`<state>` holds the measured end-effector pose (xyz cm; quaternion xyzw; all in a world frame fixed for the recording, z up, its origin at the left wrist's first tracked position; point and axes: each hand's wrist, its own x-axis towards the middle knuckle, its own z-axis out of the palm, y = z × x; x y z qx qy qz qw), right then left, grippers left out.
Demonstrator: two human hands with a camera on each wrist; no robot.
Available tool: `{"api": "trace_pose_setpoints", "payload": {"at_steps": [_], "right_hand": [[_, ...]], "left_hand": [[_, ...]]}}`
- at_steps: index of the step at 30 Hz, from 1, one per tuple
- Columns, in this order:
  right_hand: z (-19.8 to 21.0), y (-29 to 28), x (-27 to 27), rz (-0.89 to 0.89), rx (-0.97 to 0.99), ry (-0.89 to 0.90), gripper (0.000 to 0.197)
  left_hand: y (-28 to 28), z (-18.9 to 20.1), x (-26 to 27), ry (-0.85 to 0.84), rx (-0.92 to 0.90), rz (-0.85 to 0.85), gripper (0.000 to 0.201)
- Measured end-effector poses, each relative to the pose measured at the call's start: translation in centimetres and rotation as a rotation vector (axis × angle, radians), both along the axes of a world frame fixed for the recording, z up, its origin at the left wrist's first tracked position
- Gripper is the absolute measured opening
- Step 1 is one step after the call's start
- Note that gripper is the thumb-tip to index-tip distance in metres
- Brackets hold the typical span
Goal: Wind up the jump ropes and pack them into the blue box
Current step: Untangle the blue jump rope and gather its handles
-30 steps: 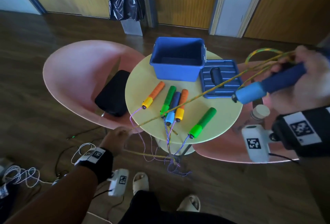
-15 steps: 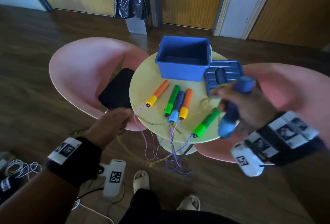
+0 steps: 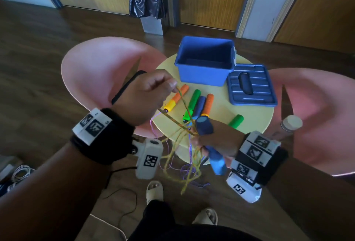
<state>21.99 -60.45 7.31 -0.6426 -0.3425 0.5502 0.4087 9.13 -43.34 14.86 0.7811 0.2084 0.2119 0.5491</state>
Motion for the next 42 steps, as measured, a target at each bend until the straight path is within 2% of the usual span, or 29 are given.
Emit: {"api": "trace_pose_setpoints", "payload": {"at_steps": [2,5,9,12,14,16,19,22,24,25,28,31,34,36,38,40,42], "right_hand": [[-0.1,-0.8,1.2,0.061,-0.068,-0.115,0.022],[-0.2,-2.4,2.7,0.083,-0.121,-0.214,0.029],[-0.1,-4.7,3.6,-0.151,-0.091,-0.133,0.030],[-0.5,-6.5,4.2,-0.287,-0.026,-0.067,0.029],[-0.7,-7.5,4.5,-0.312,0.012,-0.039,0.022],[-0.6,-8.7,4.5,-0.294,0.090,0.068,0.013],[-1.3,-10.6,4.6,-0.294,0.143,0.183,0.013],[-1.7,-12.7,5.1,-0.359,0.128,0.051,0.015],[-1.3,-13.7,5.5,-0.450,0.178,0.060,0.016],[-1.0,-14.0,5.7,-0.507,0.209,0.067,0.017],[0.1,-14.8,6.6,-0.711,0.298,0.022,0.037],[2.0,-14.5,7.1,-0.803,0.388,-0.020,0.016],[4.2,-14.1,7.6,-0.840,0.485,-0.026,0.014],[5.2,-13.9,8.3,-0.870,0.512,-0.042,0.022],[5.8,-13.3,9.8,-0.899,0.506,-0.071,0.021],[5.9,-12.1,11.4,-0.937,0.470,-0.128,0.010],[6.0,-10.7,13.5,-0.982,0.416,-0.162,0.009]], "left_hand": [[0.6,-0.3,-0.9,0.014,0.019,0.016,0.022],[0.5,-1.7,-1.8,0.042,-0.058,-0.036,0.020],[0.6,-6.9,-1.4,0.184,-0.255,-0.006,0.030],[0.4,-13.1,-0.5,0.389,-0.371,0.080,0.013],[-0.7,-16.5,-0.1,0.567,-0.341,0.032,0.020],[-2.7,-18.8,0.5,0.705,-0.255,-0.142,0.023],[-6.0,-20.5,2.1,0.809,-0.087,-0.286,0.023],[-8.1,-21.2,4.7,0.756,0.121,-0.231,0.021],[-8.8,-21.5,6.7,0.699,0.204,-0.182,0.018],[-9.0,-21.8,7.6,0.685,0.243,-0.173,0.022],[-9.2,-23.3,10.3,0.763,0.345,-0.220,0.054],[-9.3,-24.3,12.1,0.836,0.454,-0.284,0.064],[-9.1,-24.9,13.0,0.823,0.513,-0.286,0.048],[-8.7,-24.8,13.2,0.844,0.480,-0.230,0.041],[-8.3,-24.1,13.1,0.818,0.323,-0.127,0.031],[-8.1,-22.7,12.4,0.706,0.138,-0.024,0.026],[-7.9,-21.3,11.4,0.533,-0.070,0.065,0.029]]}}
